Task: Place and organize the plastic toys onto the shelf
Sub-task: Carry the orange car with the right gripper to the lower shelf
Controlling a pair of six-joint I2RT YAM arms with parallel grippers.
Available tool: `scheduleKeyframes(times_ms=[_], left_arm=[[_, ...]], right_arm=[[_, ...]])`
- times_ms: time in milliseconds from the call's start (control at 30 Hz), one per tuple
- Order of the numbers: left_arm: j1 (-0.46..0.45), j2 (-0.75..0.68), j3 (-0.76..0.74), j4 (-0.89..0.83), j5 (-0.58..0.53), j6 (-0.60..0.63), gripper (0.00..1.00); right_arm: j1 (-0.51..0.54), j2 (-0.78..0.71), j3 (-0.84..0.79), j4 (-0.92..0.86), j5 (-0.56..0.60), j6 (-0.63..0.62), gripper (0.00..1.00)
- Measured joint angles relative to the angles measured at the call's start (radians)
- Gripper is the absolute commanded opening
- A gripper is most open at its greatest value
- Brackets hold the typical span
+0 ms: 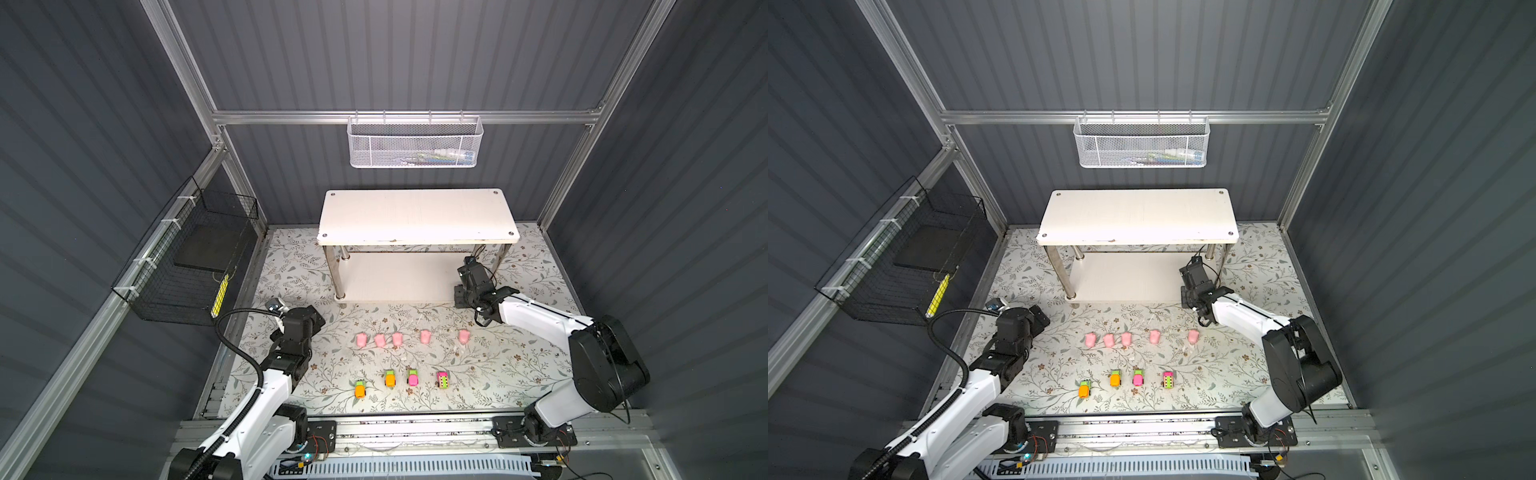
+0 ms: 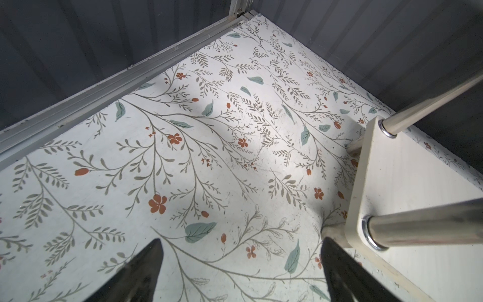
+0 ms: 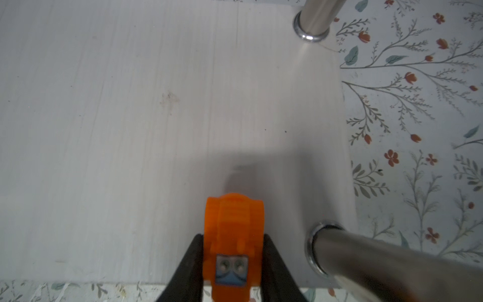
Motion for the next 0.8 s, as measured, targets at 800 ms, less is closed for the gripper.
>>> scheduleKeyframes(times_ms=[800], left_arm=[[0.0, 0.029, 0.0, 0.005, 0.002, 0.0, 0.94]], right_arm=[[-0.042, 0.099, 0.08, 0.047, -0.054, -0.005, 0.4]])
